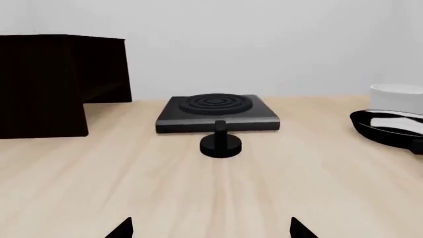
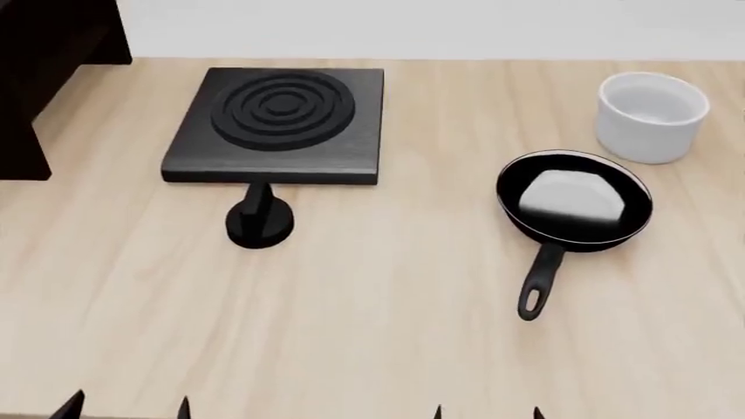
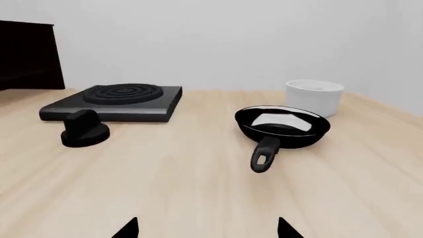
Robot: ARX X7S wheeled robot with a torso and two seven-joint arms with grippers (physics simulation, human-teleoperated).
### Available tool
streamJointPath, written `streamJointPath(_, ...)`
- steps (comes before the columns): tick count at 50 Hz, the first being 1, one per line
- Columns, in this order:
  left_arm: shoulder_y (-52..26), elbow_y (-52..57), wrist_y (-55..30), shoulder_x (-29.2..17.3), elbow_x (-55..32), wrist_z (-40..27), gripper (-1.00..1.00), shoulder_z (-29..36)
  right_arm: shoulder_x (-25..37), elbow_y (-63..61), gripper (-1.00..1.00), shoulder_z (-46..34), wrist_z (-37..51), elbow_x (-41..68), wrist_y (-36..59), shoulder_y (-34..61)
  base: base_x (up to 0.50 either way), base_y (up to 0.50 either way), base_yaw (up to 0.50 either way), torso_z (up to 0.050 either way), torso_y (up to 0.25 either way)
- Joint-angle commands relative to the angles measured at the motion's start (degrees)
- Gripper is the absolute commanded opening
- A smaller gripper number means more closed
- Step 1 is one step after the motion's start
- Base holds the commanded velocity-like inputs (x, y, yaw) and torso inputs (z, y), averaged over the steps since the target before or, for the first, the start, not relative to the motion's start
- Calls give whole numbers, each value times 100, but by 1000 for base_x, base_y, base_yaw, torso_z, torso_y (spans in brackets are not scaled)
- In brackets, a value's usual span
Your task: Put the frying pan on the cabinet shelf.
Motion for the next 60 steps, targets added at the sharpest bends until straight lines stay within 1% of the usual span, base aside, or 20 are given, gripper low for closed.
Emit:
streamJointPath(1,-28,-35,20,-63,-108,-48,100,90,66,8,100,-87,101,67,-23,4,0,0,0,50,0)
streamJointPath(15,-60,-115,130,-129,-231,-77,100,162,120,36,100,-186,206,130,-63,9,0,0,0,50,0)
streamJointPath(23,1,100,-35,-169,-254,-151,100,227,166,10,100,-246,330,63,0,13,0,0,0,50,0)
streamJointPath(30,27,206,-75,-175,-360,-210,100,216,180,68,100,-268,319,159,-156,18,0,0,0,50,0)
streamJointPath(31,18,227,-185,-164,-368,-285,100,184,183,78,100,-272,323,161,-185,19,0,0,0,38,0)
streamJointPath(38,-6,168,-148,-186,-437,-299,100,202,238,56,100,-341,351,139,-127,28,77,12,0,0,0)
streamJointPath(60,-79,10,-67,-267,-513,-351,100,317,308,60,100,-436,535,122,-155,38,457,234,0,0,0)
